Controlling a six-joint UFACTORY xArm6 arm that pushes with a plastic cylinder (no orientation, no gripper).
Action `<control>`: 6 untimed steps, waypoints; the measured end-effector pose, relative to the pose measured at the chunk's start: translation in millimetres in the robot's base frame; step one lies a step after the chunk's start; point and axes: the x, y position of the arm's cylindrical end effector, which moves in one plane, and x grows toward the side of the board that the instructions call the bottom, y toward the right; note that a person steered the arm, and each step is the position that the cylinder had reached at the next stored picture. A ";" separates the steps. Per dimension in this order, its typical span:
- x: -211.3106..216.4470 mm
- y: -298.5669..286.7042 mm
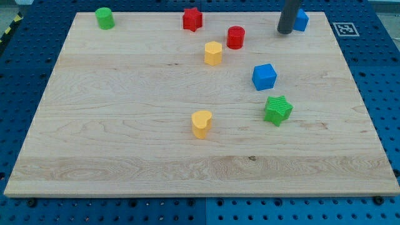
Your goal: Slide the yellow hexagon slightly to the left side
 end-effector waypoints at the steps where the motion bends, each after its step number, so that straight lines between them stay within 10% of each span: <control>1: 6.7 0.0; 3: 83.1 20.4; 6: 65.8 -208.0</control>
